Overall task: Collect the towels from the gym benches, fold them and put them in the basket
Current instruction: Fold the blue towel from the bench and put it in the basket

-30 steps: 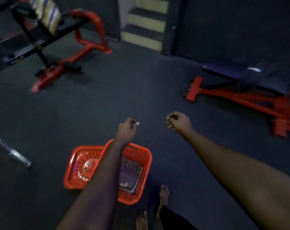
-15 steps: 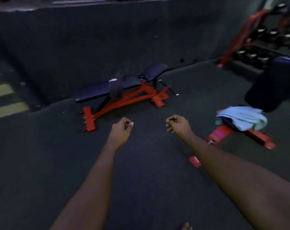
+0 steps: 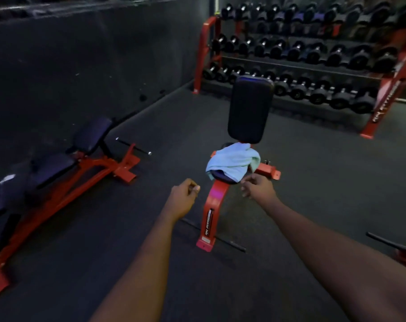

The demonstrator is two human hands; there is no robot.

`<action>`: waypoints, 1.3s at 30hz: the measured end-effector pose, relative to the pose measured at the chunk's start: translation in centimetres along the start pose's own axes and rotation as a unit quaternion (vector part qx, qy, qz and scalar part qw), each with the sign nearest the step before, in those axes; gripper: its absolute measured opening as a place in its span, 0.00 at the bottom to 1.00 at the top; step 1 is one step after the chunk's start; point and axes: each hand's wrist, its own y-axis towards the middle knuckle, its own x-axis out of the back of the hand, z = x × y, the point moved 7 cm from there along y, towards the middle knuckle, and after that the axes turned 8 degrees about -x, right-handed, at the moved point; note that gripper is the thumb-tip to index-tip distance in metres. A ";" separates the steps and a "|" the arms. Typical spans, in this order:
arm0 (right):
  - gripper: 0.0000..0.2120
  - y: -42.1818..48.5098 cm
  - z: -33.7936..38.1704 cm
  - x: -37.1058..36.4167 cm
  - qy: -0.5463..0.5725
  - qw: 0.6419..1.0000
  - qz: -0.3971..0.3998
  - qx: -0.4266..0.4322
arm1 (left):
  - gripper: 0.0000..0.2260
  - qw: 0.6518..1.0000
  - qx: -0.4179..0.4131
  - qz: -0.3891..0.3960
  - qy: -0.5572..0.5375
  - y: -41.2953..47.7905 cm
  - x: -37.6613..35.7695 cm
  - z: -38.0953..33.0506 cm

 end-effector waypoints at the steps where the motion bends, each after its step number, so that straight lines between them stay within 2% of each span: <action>1: 0.06 1.6 -0.4 0.9 0.005 1.000 -0.005 -0.007 | 0.08 1.000 -0.003 0.010 0.002 2.1 -1.2 0.0; 13: 0.05 26.4 -2.8 5.1 -0.044 0.993 -0.044 -0.098 | 0.07 0.994 0.030 0.106 0.019 29.1 -11.8 5.8; 17: 0.02 34.7 -3.3 4.4 -0.076 0.989 -0.012 -0.124 | 0.07 0.990 0.071 0.117 0.034 36.5 -14.7 8.4; 20: 0.03 40.5 -5.7 2.5 -0.117 0.982 0.043 -0.141 | 0.04 0.981 0.111 0.149 0.055 39.8 -18.2 11.7; 23: 0.05 44.8 -8.7 0.0 -0.137 0.975 0.088 -0.151 | 0.03 0.970 0.148 0.175 0.083 41.1 -21.6 15.5; 27: 0.13 50.0 -14.9 -4.6 -0.155 0.956 0.157 -0.194 | 0.13 0.964 0.181 0.180 0.070 41.7 -28.2 21.4; 29: 0.20 51.8 -18.0 -6.7 -0.172 0.953 0.164 -0.187 | 0.19 0.960 0.184 0.192 0.082 41.7 -31.9 23.5; 31: 0.24 52.9 -20.9 -8.0 -0.156 0.952 0.149 -0.217 | 0.23 0.955 0.173 0.212 0.113 41.8 -35.1 24.5; 33: 0.22 53.7 -22.8 -8.5 -0.121 0.950 0.131 -0.256 | 0.27 0.950 0.142 0.231 0.156 42.0 -37.6 24.2; 36: 0.13 54.7 -23.1 -8.6 -0.088 0.959 0.108 -0.245 | 0.33 0.932 0.145 0.249 0.218 41.7 -40.3 23.6; 38: 0.12 55.3 -22.2 -8.5 -0.070 0.959 0.112 -0.250 | 0.32 0.917 0.157 0.243 0.273 41.7 -41.1 23.2; 39: 0.12 55.6 -21.7 -8.5 -0.066 0.959 0.118 -0.248 | 0.29 0.914 0.157 0.229 0.295 41.8 -41.2 22.9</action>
